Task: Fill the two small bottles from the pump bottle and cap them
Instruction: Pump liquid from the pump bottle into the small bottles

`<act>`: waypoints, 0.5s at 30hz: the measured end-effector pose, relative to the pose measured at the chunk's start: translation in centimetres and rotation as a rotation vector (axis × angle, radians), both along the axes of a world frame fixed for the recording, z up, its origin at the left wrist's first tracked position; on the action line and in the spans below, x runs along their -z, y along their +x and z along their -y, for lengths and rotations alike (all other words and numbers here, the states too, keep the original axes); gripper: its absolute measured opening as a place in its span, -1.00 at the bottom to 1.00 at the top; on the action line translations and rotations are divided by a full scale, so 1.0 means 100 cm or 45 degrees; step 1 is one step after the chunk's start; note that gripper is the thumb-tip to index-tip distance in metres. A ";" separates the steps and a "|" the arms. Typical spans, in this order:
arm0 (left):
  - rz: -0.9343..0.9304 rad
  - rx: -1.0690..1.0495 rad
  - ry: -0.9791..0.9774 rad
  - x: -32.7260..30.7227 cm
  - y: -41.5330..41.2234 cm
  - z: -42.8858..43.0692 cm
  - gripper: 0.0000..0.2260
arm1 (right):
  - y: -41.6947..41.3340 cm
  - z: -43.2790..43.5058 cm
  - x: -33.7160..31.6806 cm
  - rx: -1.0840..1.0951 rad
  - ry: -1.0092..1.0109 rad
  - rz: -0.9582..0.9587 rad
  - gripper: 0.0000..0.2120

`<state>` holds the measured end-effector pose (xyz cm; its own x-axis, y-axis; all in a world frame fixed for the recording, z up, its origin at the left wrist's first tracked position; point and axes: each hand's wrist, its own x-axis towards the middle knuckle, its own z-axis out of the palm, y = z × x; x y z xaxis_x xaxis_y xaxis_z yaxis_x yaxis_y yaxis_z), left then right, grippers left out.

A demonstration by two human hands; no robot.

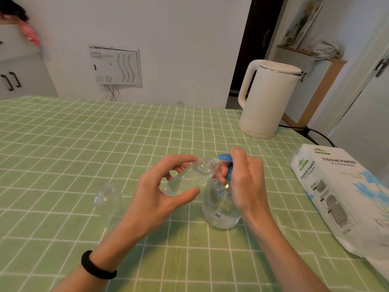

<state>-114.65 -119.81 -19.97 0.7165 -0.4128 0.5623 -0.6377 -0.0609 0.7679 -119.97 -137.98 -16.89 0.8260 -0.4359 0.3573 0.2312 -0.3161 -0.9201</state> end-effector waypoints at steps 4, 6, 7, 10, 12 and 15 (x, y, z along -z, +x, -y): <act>0.007 0.003 0.004 0.001 0.001 0.000 -0.53 | 0.000 0.000 -0.001 0.002 -0.005 0.011 -0.45; 0.010 0.005 0.005 0.001 0.001 0.000 -0.53 | 0.001 0.000 -0.002 0.002 -0.030 0.018 -0.48; 0.009 0.006 0.003 0.001 0.002 0.000 -0.53 | 0.001 0.000 -0.002 0.006 -0.041 0.020 -0.49; 0.010 0.007 -0.001 0.000 0.003 -0.001 -0.53 | 0.000 0.000 -0.001 0.018 -0.041 0.017 -0.49; 0.018 0.004 0.000 0.000 0.003 -0.001 -0.54 | 0.000 0.000 0.000 0.015 -0.021 0.010 -0.48; 0.018 -0.002 -0.012 -0.001 0.002 -0.001 -0.54 | 0.000 -0.001 0.001 0.017 0.012 -0.004 -0.46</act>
